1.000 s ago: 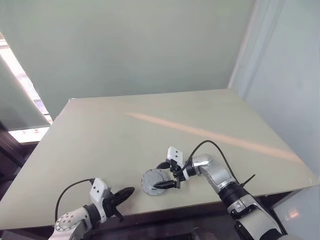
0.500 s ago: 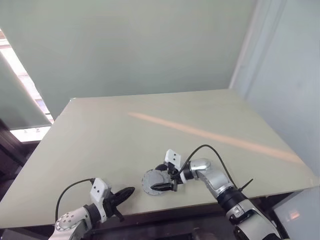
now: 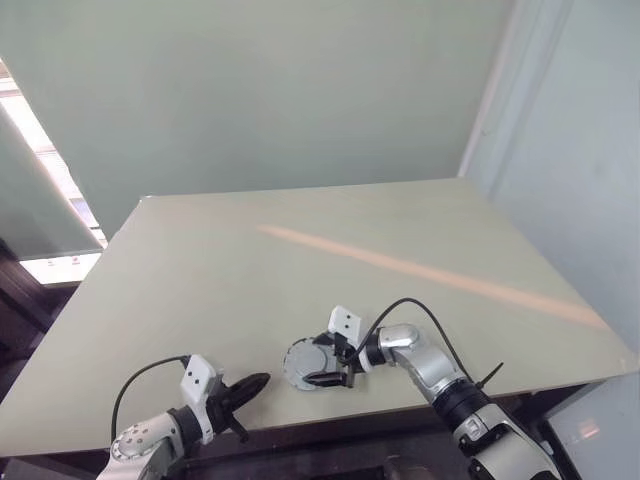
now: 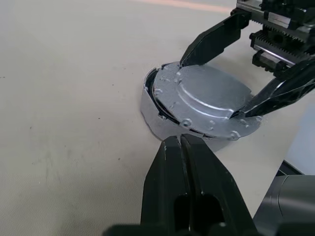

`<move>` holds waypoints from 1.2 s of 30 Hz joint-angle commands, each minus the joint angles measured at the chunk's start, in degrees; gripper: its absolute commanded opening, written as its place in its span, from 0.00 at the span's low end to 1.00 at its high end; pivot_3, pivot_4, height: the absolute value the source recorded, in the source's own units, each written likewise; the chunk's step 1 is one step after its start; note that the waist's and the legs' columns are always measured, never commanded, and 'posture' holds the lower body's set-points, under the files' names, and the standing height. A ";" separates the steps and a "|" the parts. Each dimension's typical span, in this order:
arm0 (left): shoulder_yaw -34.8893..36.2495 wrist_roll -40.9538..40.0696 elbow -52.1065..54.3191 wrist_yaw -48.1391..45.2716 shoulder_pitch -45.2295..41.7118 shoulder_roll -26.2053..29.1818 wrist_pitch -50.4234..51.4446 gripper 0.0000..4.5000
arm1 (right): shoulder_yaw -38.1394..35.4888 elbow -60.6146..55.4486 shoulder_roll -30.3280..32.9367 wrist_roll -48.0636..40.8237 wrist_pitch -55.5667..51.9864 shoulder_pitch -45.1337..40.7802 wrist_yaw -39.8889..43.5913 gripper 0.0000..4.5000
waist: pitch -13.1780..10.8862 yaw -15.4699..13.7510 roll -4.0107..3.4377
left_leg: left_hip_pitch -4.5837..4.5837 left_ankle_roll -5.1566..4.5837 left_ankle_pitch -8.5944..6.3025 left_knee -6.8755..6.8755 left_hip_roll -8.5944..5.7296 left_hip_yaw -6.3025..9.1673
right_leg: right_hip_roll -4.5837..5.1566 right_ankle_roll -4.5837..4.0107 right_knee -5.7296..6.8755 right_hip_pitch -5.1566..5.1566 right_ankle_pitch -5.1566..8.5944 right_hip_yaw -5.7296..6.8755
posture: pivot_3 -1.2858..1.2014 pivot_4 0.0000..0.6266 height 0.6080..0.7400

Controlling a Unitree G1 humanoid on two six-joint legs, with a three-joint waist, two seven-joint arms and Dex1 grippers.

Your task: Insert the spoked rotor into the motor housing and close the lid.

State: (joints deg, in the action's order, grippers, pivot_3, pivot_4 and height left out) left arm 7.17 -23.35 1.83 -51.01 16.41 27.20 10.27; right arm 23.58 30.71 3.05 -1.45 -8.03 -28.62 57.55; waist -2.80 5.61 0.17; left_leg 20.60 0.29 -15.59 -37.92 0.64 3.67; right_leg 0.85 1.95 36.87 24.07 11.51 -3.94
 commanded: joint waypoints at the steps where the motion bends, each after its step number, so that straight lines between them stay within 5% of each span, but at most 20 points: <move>1: -0.10 -0.09 1.73 -0.08 -0.72 0.47 -0.33 0.00 | -0.34 0.38 -0.38 0.24 1.85 -1.29 -0.35 0.99 | 0.00 0.01 0.00 | 0.00 0.00 0.00 0.00 0.00 0.00 | 0.00 0.00 0.00 0.00 0.00 0.00 | 0.52 0.00 1.00; 7: -0.12 -0.08 1.90 -0.03 -0.71 0.46 -0.21 0.00 | -0.66 1.88 -0.45 0.69 3.05 -1.68 -0.97 0.71 | 0.00 0.01 0.00 | -0.02 0.00 0.00 -0.01 0.00 0.00 | 0.00 0.00 0.00 -0.03 0.00 0.00 | 0.52 0.00 1.00; 36: -0.63 -0.24 1.70 0.24 -1.10 0.42 -0.18 0.00 | 2.07 -0.71 -0.84 5.10 -1.20 0.56 -8.39 0.71 | -0.02 0.07 -0.03 | -0.68 0.03 0.01 -0.02 0.02 0.03 | 0.00 -0.02 0.04 -0.54 0.01 0.01 | 0.52 0.00 1.00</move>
State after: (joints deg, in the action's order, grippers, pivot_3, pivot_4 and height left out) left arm 5.91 -23.27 1.83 -50.87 16.01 27.18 10.57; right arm 25.55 30.45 1.90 2.63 -9.12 -27.88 49.99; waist -2.82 5.68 0.14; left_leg 19.91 0.33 -15.58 -37.94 0.66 3.70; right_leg 0.86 1.93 36.91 23.52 11.52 -3.93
